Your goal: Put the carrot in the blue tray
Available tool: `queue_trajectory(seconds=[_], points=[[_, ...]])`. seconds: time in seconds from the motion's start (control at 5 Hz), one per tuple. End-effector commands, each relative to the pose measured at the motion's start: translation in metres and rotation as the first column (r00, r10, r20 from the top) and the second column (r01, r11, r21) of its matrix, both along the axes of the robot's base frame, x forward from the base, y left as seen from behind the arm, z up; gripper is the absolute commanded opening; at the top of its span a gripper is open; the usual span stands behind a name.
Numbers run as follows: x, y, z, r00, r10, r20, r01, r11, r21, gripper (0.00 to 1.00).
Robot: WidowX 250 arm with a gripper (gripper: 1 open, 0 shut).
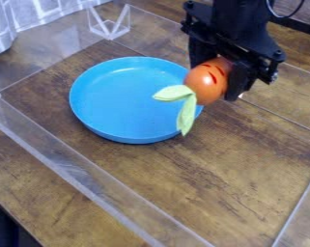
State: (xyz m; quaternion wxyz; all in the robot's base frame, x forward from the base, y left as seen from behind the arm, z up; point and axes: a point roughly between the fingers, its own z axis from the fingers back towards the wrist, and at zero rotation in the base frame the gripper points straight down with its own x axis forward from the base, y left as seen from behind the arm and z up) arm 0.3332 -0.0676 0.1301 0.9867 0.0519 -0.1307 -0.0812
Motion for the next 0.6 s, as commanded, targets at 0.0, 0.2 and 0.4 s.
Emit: queue_trajectory(seconds=[0.0, 0.2, 0.4], points=[[-0.0048, -0.0042, 0.0197, 0.998, -0.009, 0.061, 0.011, 0.999, -0.036, 0.00], [-0.0081, -0.0066, 0.0145, 0.999, -0.018, 0.041, 0.020, 0.998, -0.051, 0.00], [-0.0117, -0.0084, 0.0107, 0.999, -0.031, 0.022, 0.032, 0.997, -0.064, 0.00]])
